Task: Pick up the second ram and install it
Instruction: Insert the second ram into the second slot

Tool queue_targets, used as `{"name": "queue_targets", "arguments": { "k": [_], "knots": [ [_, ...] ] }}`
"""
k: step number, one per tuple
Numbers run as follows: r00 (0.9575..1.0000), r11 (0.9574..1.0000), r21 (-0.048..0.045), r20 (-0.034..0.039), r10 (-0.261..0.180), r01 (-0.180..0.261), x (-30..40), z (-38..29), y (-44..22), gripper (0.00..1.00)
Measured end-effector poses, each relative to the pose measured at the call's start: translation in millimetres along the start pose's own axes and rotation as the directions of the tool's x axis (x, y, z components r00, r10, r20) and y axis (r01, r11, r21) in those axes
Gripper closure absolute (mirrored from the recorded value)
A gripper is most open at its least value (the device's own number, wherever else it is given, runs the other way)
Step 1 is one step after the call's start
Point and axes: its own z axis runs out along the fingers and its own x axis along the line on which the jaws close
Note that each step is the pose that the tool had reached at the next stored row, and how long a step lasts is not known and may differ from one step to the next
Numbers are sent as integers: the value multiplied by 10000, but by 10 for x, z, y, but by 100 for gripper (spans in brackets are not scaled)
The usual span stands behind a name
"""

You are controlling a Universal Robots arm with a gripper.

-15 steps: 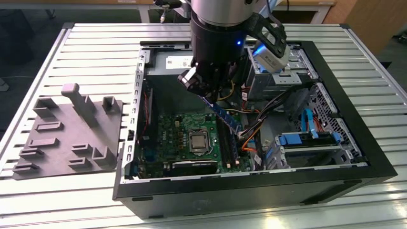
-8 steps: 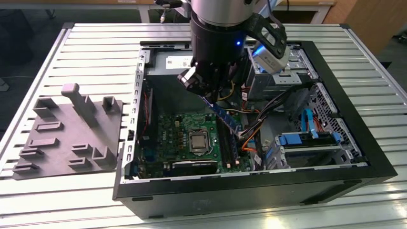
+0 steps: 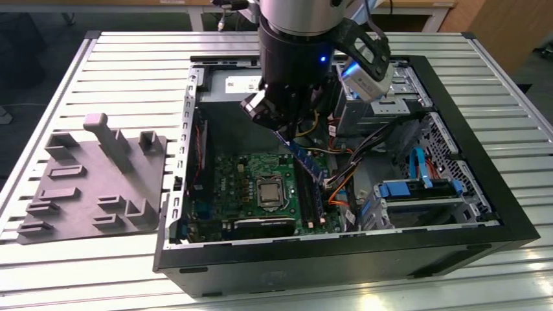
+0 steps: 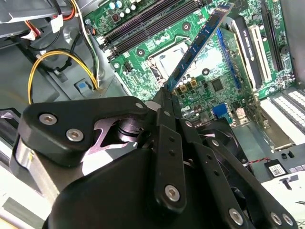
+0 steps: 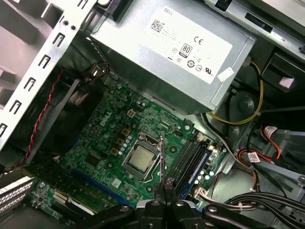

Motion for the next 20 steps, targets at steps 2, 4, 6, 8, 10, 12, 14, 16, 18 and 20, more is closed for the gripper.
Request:
{"name": "queue_targets", "arguments": {
  "k": [2, 4, 6, 8, 10, 12, 14, 16, 18, 20],
  "knots": [
    [10000, 10000, 4, 2, 88, -88, 0, 0, 0, 88],
    [9998, 9998, 9, 5, 198, -198, 0, 0, 0, 88],
    [9996, 9996, 13, 8, 292, -292, 0, 0, 0, 88],
    [9992, 9992, 15, 11, 389, -389, 0, 0, 0, 88],
    [9989, 9989, 18, 15, 474, -474, 0, 1, 0, 88],
    [9985, 9985, 24, 15, 546, -546, 0, 0, 0, 88],
    [9982, 9982, 29, 16, 607, -607, 0, 0, 0, 88],
    [9978, 9978, 31, 18, 668, -668, 0, 1, 0, 88],
    [9973, 9973, 33, 21, 739, -739, 0, 1, 0, 88],
    [9967, 9967, 35, 23, 809, -809, 0, 1, 0, 88]
  ]
}}
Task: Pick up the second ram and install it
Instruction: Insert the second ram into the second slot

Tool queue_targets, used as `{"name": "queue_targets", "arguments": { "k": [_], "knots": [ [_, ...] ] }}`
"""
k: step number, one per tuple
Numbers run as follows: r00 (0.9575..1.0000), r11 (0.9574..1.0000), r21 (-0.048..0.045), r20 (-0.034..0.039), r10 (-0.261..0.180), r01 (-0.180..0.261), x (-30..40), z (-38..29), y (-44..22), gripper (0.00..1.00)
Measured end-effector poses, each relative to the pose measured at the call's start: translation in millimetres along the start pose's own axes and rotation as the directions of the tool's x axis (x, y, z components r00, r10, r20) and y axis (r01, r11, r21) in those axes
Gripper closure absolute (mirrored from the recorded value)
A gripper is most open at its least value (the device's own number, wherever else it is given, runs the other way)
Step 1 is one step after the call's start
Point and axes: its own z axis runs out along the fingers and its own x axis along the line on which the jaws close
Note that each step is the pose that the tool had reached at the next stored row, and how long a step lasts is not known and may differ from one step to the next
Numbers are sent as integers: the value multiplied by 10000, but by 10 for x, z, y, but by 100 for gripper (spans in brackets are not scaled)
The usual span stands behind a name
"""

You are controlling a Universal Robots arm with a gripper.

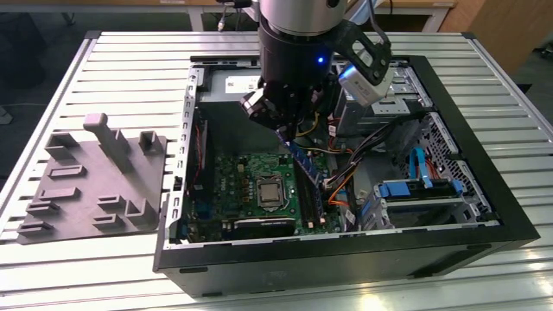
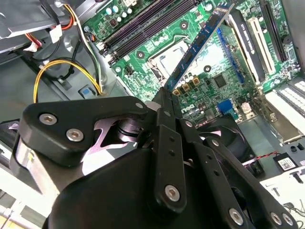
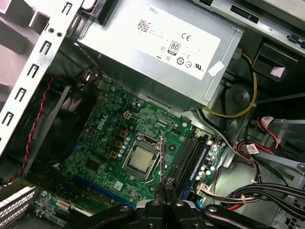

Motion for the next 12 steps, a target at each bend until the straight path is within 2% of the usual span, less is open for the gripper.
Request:
{"name": "queue_targets", "arguments": {
  "k": [12],
  "knots": [
    [9993, 9993, 11, 14, 386, -386, 0, 1, 0, 88]
  ]
}}
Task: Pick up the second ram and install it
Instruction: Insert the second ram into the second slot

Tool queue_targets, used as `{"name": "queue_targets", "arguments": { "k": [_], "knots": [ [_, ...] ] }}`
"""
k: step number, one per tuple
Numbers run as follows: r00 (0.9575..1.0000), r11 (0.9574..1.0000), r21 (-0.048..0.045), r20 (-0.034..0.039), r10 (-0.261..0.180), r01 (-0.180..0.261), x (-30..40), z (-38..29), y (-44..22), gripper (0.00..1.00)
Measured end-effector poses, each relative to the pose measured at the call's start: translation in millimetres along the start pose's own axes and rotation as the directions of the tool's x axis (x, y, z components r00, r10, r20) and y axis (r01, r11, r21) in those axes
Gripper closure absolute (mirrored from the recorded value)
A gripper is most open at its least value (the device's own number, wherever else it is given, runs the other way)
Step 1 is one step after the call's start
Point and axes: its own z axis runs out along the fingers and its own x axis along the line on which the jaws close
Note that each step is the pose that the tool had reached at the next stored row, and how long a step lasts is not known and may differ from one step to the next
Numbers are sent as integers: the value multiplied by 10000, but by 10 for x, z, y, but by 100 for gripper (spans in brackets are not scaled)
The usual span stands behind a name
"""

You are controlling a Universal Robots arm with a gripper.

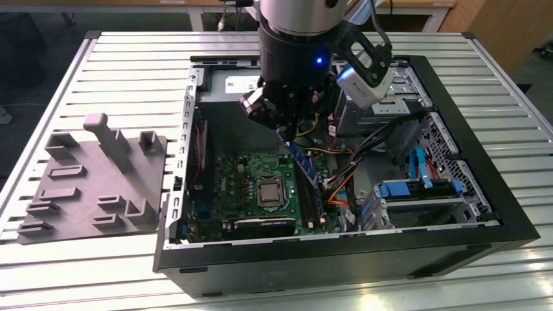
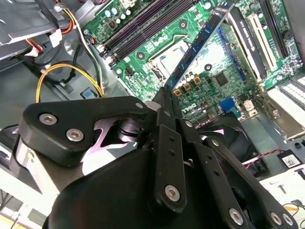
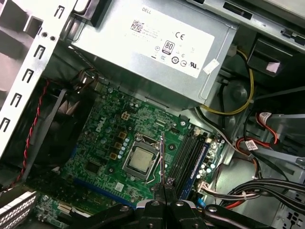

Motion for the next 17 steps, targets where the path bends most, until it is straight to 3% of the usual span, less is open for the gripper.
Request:
{"name": "queue_targets", "arguments": {
  "k": [17],
  "knots": [
    [9991, 9991, 16, 13, 418, -418, 0, 1, 0, 88]
  ]
}}
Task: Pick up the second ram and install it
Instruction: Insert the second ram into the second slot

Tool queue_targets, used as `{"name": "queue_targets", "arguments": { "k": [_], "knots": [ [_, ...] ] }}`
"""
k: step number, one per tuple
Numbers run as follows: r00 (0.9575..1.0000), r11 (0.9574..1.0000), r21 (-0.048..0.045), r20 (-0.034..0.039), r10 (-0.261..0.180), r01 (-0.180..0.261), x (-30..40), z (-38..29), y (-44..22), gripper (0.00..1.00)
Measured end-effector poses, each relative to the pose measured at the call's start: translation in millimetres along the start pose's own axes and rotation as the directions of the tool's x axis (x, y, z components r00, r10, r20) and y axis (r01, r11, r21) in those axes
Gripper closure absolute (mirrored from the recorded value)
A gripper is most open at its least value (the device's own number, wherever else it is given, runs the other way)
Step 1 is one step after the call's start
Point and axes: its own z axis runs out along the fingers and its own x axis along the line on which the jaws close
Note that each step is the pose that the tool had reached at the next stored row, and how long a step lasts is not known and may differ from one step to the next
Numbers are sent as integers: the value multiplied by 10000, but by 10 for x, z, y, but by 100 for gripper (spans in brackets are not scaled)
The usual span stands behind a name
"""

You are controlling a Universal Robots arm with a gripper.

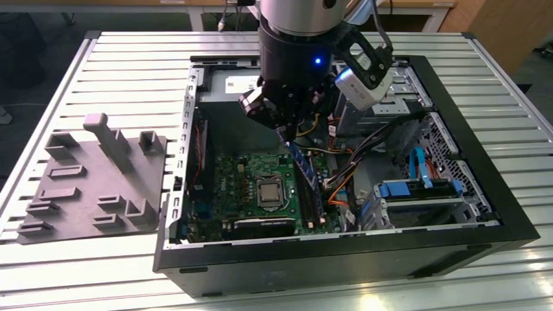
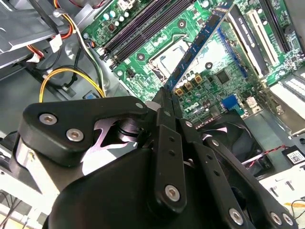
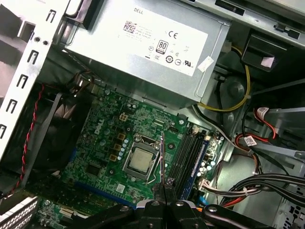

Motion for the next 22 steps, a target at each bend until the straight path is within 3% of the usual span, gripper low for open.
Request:
{"name": "queue_targets", "arguments": {
  "k": [22],
  "knots": [
    [9991, 9991, 19, 12, 426, -426, 0, 2, 0, 88]
  ]
}}
